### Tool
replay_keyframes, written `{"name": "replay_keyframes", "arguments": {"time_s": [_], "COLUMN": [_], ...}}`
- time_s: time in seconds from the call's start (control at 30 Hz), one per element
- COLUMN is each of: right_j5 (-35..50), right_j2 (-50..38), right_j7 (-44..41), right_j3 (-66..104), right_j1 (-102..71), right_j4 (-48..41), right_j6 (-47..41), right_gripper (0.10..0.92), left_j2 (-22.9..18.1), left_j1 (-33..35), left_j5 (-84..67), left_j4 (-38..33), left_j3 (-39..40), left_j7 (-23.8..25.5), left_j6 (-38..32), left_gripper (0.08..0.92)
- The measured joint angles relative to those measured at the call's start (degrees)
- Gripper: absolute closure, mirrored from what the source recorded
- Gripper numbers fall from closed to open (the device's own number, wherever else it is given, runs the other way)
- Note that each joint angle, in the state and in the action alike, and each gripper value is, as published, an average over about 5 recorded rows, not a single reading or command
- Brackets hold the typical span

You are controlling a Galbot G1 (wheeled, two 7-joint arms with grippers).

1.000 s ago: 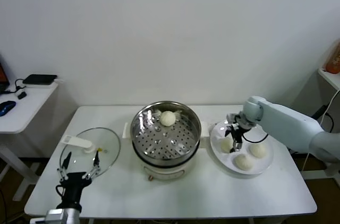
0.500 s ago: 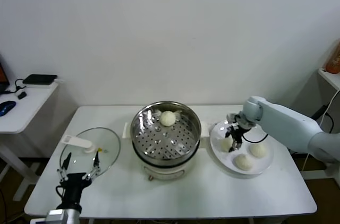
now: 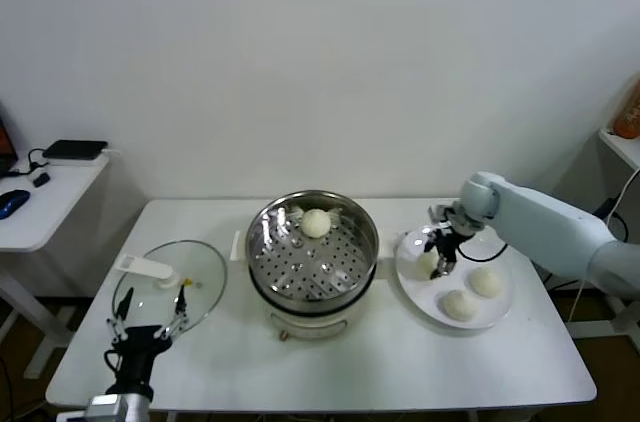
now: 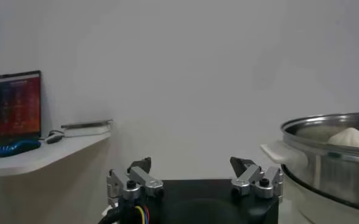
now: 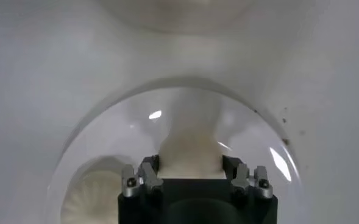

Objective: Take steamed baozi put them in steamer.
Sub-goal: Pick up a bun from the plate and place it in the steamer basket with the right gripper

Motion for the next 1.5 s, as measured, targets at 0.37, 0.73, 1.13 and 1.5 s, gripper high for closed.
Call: {"name": "replay_keyframes", "arguments": {"time_s": [0.37,0.73,1.13,1.5], "right_j5": [14.8,28.0,32.0,31.3], "right_j2": [2.0,9.4,20.9,26.8], "right_j7": [-0.7,-0.8,0.6,1.7], "right_j3": [-10.3,-14.7,-14.2,-13.9], "right_j1": [15.4,26.3,25.7,20.3], "right_j4": [4.3,6.4,4.9,3.8], "right_j6": [-1.7,-3.7,-5.7,-6.6], "right_gripper": [0.338,0.325,0.324,0.33], "left_j2": [-0.2,-0.1,-0.1,0.6], "left_j1": [0.3,0.8,1.8,2.8], "left_j5": [0.4,1.5,1.2,-0.1], "left_j4": [0.1,-1.0,-2.0,-2.0], "left_j3": [0.4,1.1,0.2,-1.0], "left_j7": [-0.1,-0.1,-0.3,-0.4], "left_j6": [-0.4,-0.4,-0.7,-1.2], "left_gripper": [0.177,0.177,0.177,0.177]}}
